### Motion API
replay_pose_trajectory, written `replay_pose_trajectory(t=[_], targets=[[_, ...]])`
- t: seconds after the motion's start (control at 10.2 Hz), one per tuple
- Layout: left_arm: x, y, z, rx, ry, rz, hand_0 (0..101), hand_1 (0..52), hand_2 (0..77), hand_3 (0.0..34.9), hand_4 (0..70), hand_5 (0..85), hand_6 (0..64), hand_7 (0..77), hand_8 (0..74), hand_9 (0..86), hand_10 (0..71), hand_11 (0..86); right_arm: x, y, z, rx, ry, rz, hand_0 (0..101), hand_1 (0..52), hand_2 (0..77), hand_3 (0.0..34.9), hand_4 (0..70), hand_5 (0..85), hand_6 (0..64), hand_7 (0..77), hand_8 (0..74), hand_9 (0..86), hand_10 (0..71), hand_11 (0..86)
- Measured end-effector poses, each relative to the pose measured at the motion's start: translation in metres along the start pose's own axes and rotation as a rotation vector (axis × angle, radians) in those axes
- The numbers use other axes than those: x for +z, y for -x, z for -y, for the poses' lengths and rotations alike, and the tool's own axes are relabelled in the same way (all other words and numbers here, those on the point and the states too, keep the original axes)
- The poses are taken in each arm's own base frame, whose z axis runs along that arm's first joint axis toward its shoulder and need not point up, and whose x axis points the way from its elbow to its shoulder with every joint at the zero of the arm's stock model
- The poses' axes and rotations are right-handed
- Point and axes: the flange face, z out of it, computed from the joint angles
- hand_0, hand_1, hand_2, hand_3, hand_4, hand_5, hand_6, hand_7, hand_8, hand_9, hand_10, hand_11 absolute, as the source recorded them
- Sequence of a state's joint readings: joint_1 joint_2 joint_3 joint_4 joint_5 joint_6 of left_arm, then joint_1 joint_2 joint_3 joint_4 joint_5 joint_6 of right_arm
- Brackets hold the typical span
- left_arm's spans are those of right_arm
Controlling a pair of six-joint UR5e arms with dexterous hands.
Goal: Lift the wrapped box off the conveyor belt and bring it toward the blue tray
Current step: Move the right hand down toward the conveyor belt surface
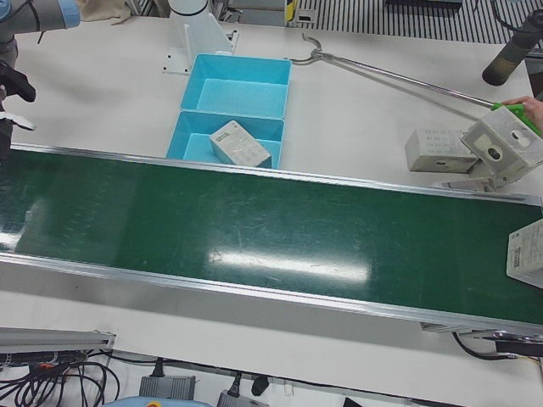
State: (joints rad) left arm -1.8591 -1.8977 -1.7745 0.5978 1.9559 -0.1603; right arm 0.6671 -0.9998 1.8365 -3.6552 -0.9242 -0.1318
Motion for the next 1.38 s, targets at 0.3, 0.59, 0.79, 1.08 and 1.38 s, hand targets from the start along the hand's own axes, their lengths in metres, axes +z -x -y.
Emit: replay_pose_trajectory(t=[0.3,0.59,0.79,1.08,1.38], targets=[[0.000,0.000,0.000,0.000,0.000,0.000,0,0.0,0.5,0.0,0.0,1.1,0.5,0.5,0.5,0.5,0.0,0.5,0.002,0.002,0.000,0.021,0.006,0.006,50,17.5,7.1,0.0,3.8,10.4,0.0,0.0,0.5,1.1,0.5,1.6],[0.000,0.000,0.000,0.000,0.000,0.000,0,0.0,1.1,0.0,0.0,1.1,0.0,0.5,0.5,0.5,0.5,0.5,0.004,0.006,0.003,0.050,0.040,0.020,49,16.9,7.6,0.0,5.4,10.9,0.0,0.0,0.5,1.1,0.5,1.6],[0.000,0.000,0.000,0.000,0.000,0.000,0,0.0,1.1,0.0,0.0,1.1,0.0,0.5,0.5,0.5,0.5,0.5,0.002,0.005,0.023,0.070,0.062,0.027,49,18.0,7.6,0.0,1.1,8.2,0.0,0.0,0.5,1.1,0.5,1.6],[0.000,0.000,0.000,0.000,0.000,0.000,0,0.0,1.1,0.0,0.0,1.1,0.5,0.5,0.5,0.5,0.5,0.5,0.003,0.018,0.032,0.062,0.063,0.043,49,18.0,8.7,0.0,3.8,11.5,0.0,0.0,0.0,1.1,0.5,1.6],[0.000,0.000,0.000,0.000,0.000,0.000,0,0.0,0.5,0.0,0.0,1.1,0.0,0.5,0.5,0.5,0.5,0.5,-0.002,0.036,0.030,-0.008,-0.019,0.045,49,16.9,13.1,0.0,11.5,23.5,5.5,9.8,0.5,1.1,0.5,1.6]])
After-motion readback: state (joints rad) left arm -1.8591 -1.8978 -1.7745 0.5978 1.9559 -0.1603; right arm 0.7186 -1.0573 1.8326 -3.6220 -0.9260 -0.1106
